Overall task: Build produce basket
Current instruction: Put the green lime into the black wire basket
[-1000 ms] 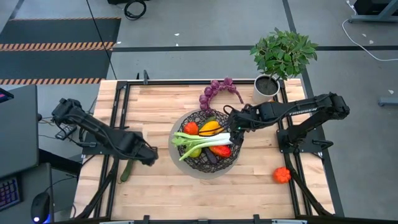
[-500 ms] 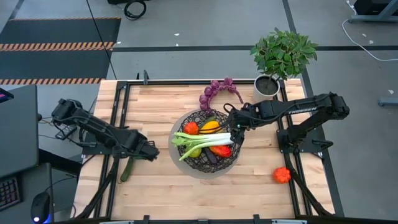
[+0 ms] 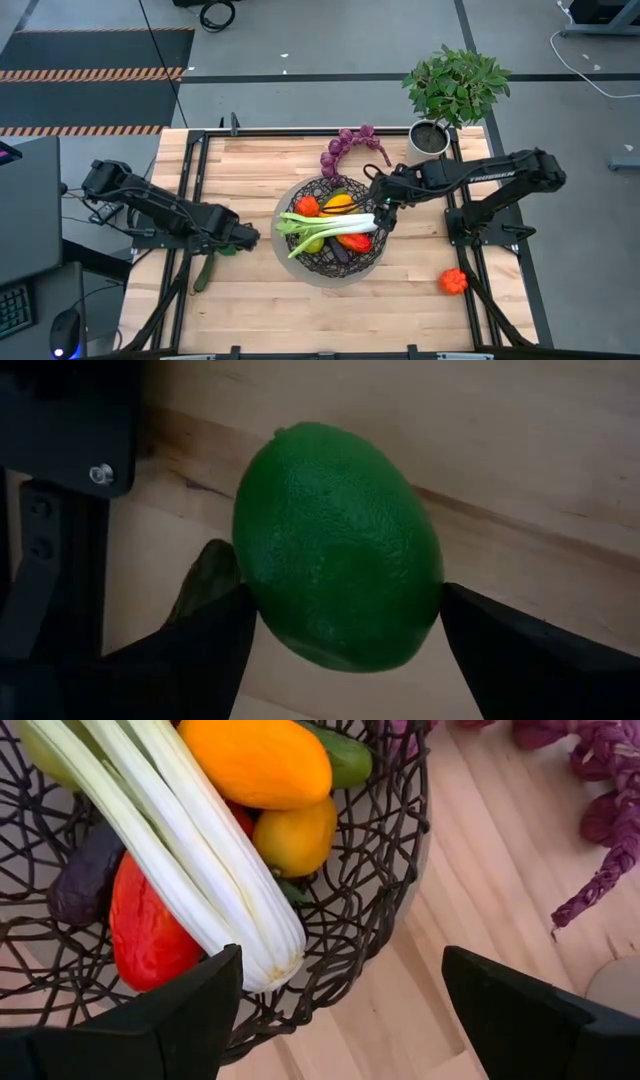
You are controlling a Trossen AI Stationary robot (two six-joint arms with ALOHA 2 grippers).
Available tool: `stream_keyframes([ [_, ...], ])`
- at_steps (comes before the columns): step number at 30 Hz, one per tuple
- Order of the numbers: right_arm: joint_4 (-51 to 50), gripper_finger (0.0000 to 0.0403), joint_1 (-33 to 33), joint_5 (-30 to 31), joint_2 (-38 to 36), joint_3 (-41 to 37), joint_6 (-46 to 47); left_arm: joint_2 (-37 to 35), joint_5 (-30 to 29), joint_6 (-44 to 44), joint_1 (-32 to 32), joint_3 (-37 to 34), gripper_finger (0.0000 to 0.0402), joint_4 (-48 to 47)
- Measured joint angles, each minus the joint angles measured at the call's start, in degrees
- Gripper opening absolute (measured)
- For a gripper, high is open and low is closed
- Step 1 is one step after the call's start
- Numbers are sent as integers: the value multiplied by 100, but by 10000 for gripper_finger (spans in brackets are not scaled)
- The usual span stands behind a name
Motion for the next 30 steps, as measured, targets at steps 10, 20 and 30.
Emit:
stream_keyframes([
  [10,-7,346,-13,36,-36,0,137,0,-118,456,298,-252,315,-27],
  [20,-226,346,-151,50,-36,0,304,28,-746,1269,405,78,283,229],
  [30,-702,346,-531,83,-325,-4,933,26,-1368,2683,423,1268,280,121],
])
